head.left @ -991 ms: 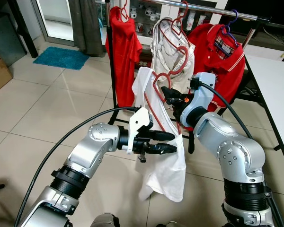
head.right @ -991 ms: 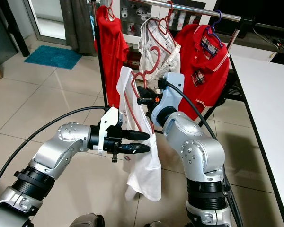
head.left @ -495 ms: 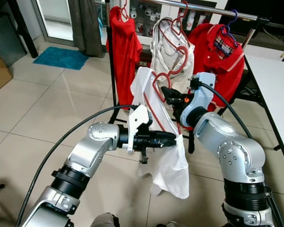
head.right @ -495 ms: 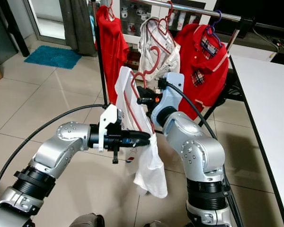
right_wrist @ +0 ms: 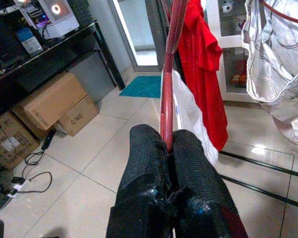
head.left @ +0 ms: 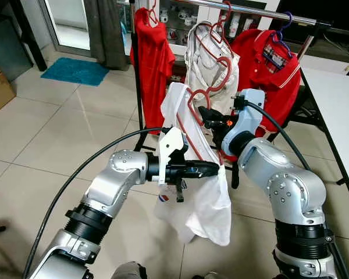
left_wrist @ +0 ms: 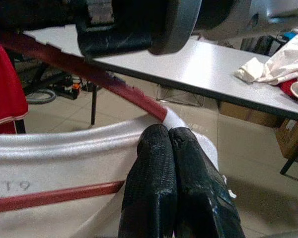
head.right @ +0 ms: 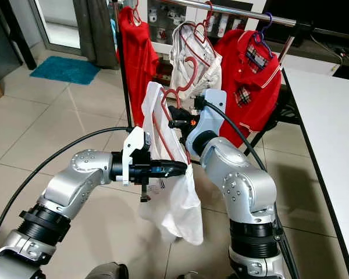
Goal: Hang hanger
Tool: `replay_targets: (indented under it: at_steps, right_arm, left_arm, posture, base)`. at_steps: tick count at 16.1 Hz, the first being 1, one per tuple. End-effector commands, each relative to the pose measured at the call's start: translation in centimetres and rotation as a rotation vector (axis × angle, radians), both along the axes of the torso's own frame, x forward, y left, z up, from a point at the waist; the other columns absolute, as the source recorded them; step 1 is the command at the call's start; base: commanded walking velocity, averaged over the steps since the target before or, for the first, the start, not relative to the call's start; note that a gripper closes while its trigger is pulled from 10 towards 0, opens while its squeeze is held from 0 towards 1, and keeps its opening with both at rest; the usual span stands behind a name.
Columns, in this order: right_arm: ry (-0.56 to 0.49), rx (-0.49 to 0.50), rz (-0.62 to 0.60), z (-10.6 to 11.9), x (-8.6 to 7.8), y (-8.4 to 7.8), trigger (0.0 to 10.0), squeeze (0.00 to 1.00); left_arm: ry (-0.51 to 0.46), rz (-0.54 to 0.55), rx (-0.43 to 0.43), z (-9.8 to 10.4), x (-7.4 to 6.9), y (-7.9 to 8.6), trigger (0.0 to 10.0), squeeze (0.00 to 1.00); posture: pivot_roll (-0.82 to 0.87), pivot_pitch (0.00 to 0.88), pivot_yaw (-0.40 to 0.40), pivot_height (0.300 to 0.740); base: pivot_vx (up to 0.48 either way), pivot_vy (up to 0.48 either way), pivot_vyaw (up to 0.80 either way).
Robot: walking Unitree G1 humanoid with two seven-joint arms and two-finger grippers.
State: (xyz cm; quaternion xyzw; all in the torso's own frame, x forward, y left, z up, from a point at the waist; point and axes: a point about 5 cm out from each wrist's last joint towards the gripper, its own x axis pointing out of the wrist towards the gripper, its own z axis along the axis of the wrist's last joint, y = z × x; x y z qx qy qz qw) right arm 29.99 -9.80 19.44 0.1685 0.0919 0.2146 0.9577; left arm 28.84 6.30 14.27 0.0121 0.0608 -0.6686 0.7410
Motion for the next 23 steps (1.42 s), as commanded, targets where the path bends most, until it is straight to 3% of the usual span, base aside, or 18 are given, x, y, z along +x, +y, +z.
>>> replay_targets:
  at_steps: [1, 3, 4, 5, 6, 7, 19, 20, 21, 22, 23]
  right_arm:
    - [-0.028, 0.008, -0.012, 0.6, 0.0, -0.4, 10.0, 0.00]
    - [-0.027, 0.007, -0.009, 0.5, 0.1, -0.4, 10.0, 0.00]
    - [-0.027, 0.007, -0.008, 0.6, 0.1, -0.4, 10.0, 0.00]
    - [-0.028, 0.007, -0.008, 0.6, 0.1, -0.4, 10.0, 0.00]
    - [-0.028, 0.007, -0.006, 0.6, 0.1, -0.4, 10.0, 0.00]
    - [-0.029, 0.009, -0.001, 0.6, 0.1, -0.4, 10.0, 0.00]
    - [-0.034, 0.016, 0.030, 0.7, 0.0, 0.0, 10.0, 0.00]
    - [-0.034, 0.016, 0.031, 0.7, 0.0, 0.1, 10.0, 0.00]
    - [-0.035, 0.016, 0.031, 0.8, 0.0, 0.1, 10.0, 0.00]
    - [-0.035, 0.016, 0.028, 0.8, -0.1, 0.0, 10.0, 0.00]
    - [-0.035, 0.016, 0.026, 0.7, -0.1, 0.0, 10.0, 0.00]
  left_arm:
    - [-0.020, 0.002, -0.031, 0.5, -0.1, 0.0, 0.0, 0.00]
    - [-0.037, 0.016, -0.022, 0.4, 0.0, 0.2, 0.0, 0.00]
    - [-0.111, 0.075, 0.008, 0.4, 0.5, 0.5, 0.7, 0.00]
    - [-0.142, 0.059, 0.035, 0.1, 0.5, 0.5, 10.0, 0.03]
    - [-0.137, 0.057, 0.027, 0.0, 0.5, 0.7, 10.0, 0.95]
    - [-0.140, 0.068, 0.010, 0.1, 0.7, 0.8, 10.0, 1.00]
    - [-0.096, 0.051, -0.006, -1.0, 1.4, 0.3, 10.0, 1.00]
    - [-0.091, 0.040, -0.001, -1.2, 1.4, 0.1, 10.0, 0.80]
    - [-0.084, 0.025, 0.000, -1.3, 1.4, 0.0, 10.0, 0.77]
    - [-0.073, -0.016, 0.007, -1.4, 1.3, -0.3, 8.7, 0.71]
    - [-0.071, -0.029, 0.008, -1.5, 1.2, -0.4, 3.8, 0.53]
  posture:
    - [0.00, 0.039, -0.041, 0.740]
    - [0.00, 0.037, -0.043, 0.740]
    - [0.00, 0.036, -0.043, 0.740]
    - [0.00, 0.035, -0.045, 0.740]
    - [0.00, 0.034, -0.046, 0.740]
    - [0.00, 0.034, -0.046, 0.740]
    - [-0.01, 0.034, -0.045, 0.740]
    - [-0.01, 0.034, -0.044, 0.740]
    - [-0.01, 0.034, -0.041, 0.740]
    - [-0.01, 0.034, -0.038, 0.740]
    - [-0.01, 0.034, -0.038, 0.740]
  base:
    - [0.000, 0.000, 0.00]
    - [0.000, 0.000, 0.00]
    - [0.000, 0.000, 0.00]
    - [0.000, 0.000, 0.00]
    - [0.000, 0.000, 0.00]
    - [0.000, 0.000, 0.00]
    - [0.000, 0.000, 0.00]
    - [0.000, 0.000, 0.00]
    - [0.000, 0.000, 0.00]
    - [0.000, 0.000, 0.00]
    - [0.000, 0.000, 0.00]
